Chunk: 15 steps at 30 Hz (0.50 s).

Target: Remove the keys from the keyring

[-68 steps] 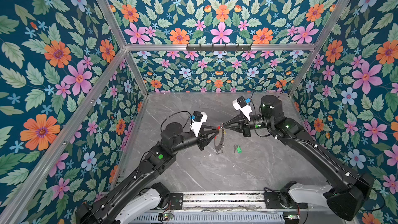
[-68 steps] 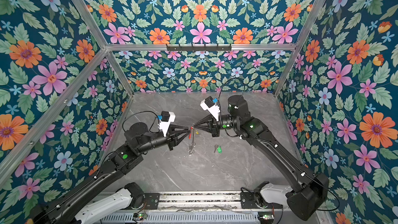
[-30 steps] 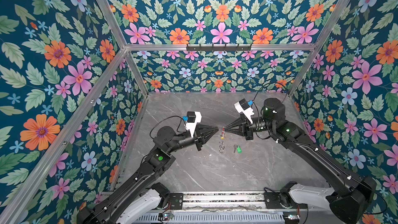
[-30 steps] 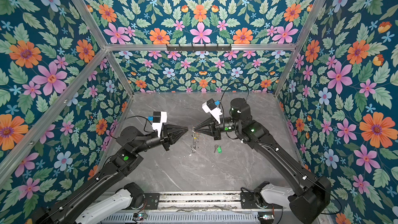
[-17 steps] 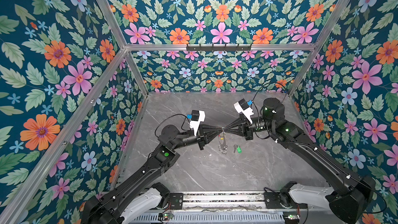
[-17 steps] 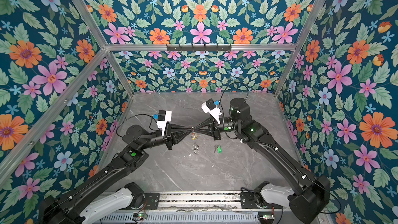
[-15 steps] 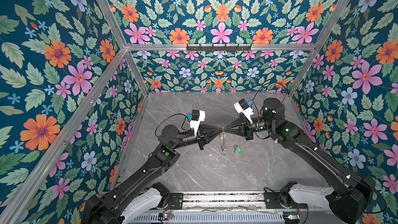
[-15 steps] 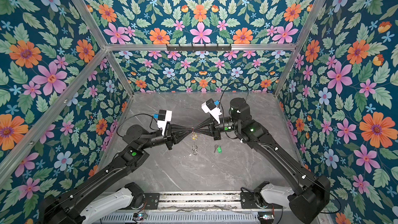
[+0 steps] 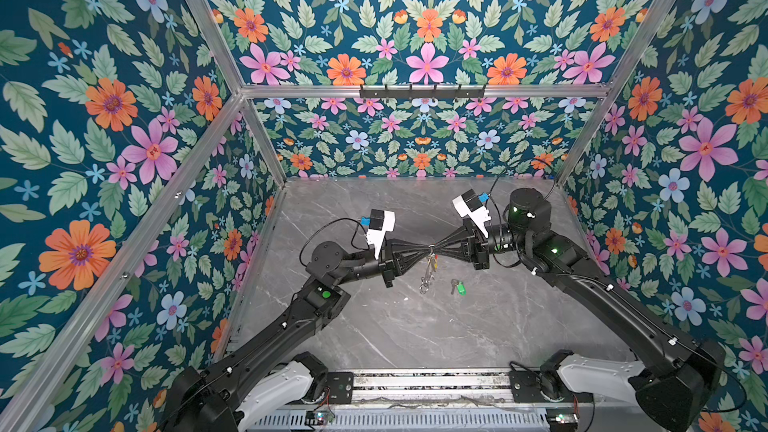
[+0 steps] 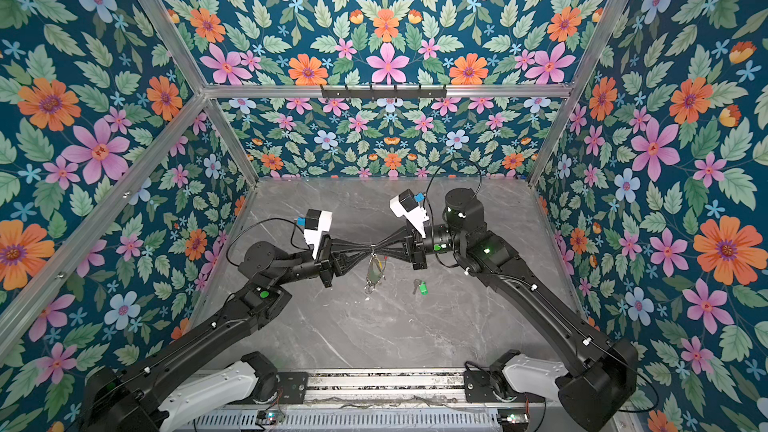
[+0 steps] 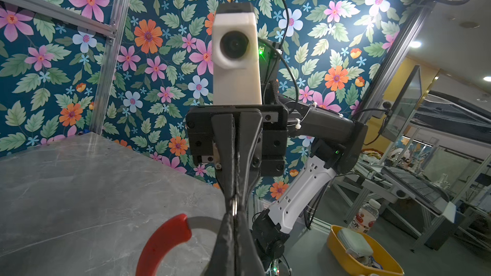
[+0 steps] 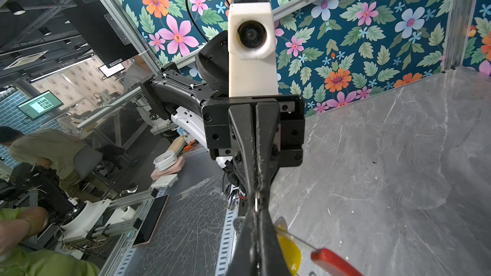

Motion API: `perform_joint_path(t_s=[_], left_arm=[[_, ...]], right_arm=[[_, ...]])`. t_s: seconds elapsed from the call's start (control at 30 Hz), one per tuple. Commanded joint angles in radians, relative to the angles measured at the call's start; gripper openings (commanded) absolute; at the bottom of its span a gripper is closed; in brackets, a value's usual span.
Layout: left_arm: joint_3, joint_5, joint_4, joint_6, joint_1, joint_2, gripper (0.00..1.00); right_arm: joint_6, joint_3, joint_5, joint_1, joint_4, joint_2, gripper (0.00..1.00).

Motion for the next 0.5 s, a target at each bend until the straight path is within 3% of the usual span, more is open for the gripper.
perform_joint_path(t_s=[0.0,0.3,0.47], left_arm=[[0.001,0.051,0.095,-0.050,-0.003,0.004,0.04],[0.000,0.062,0.107,-0.076,-0.003,0.011,0.09],[0.002,0.037,0.078,-0.063,-0.003,-0.003,0.00]], right_arm=[[0.013,-0.001,0.030,0.005,0.035,0.003,0.00],[0.018,0.004,0.041,0.003,0.042,0.008,0.00],[0.019,0.004,0.048,0.005,0.041,0.008,0.00]])
